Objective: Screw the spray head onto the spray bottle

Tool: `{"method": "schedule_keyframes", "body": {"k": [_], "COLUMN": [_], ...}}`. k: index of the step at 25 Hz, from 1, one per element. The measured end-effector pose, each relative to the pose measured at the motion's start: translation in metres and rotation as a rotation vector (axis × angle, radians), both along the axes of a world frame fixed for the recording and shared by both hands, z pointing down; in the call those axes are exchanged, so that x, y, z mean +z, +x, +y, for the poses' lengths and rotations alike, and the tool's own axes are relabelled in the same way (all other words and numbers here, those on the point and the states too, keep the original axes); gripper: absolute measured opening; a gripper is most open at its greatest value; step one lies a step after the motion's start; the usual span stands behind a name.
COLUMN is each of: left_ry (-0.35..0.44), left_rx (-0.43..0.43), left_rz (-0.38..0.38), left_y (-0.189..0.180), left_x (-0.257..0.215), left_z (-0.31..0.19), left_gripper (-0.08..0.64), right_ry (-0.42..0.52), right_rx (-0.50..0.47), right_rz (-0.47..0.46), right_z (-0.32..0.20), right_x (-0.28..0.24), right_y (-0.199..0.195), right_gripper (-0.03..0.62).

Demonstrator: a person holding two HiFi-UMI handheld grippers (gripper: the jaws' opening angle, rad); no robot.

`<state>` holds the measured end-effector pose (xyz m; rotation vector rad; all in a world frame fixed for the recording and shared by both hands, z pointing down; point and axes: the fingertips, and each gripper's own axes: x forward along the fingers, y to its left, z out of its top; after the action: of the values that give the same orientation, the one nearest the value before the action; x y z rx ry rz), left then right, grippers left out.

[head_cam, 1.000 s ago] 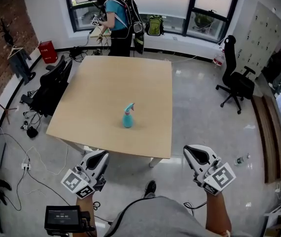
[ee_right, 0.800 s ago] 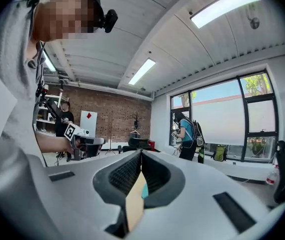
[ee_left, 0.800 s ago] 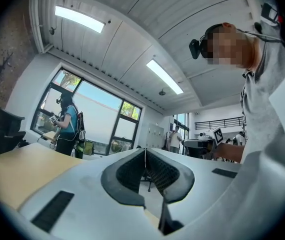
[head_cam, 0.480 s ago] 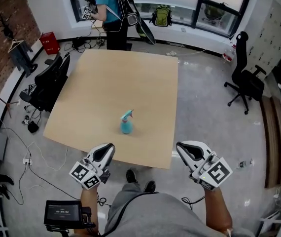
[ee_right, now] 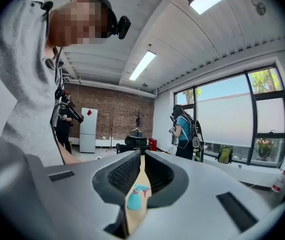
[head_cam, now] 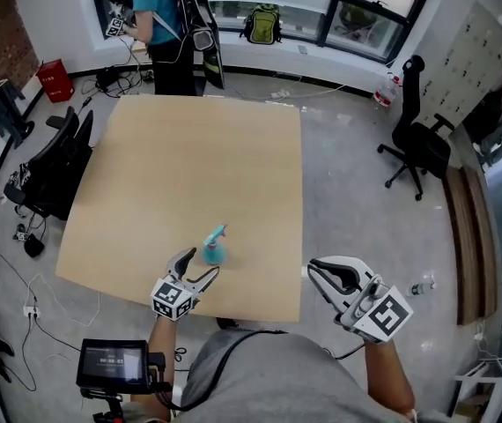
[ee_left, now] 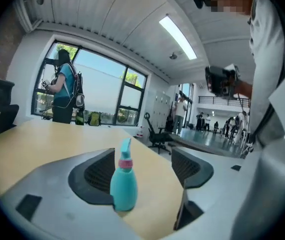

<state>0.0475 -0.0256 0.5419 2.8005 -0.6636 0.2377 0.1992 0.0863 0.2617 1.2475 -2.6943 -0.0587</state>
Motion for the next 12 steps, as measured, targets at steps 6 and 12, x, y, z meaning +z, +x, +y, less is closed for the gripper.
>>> {"method": "schedule_keyframes", "body": {"k": [6, 12], "left_ry": [-0.043, 0.029], "left_rx": [0.033, 0.156], "left_rz": [-0.116, -0.243], "left_y": [0.015, 0.053], "left_x": [0.099, 0.140], "left_z": [-0.045, -0.052], "left_gripper": [0.414, 0.417], "right_ry": [-0.016, -0.134], "right_rx": [0.024, 0.013], "right_rz": [0.017, 0.041], "right_z": [-0.040, -0.059], "right_x": [0.018, 0.047], "right_y": [-0.033, -0.033], "right_gripper": [0.187, 0.187]}}
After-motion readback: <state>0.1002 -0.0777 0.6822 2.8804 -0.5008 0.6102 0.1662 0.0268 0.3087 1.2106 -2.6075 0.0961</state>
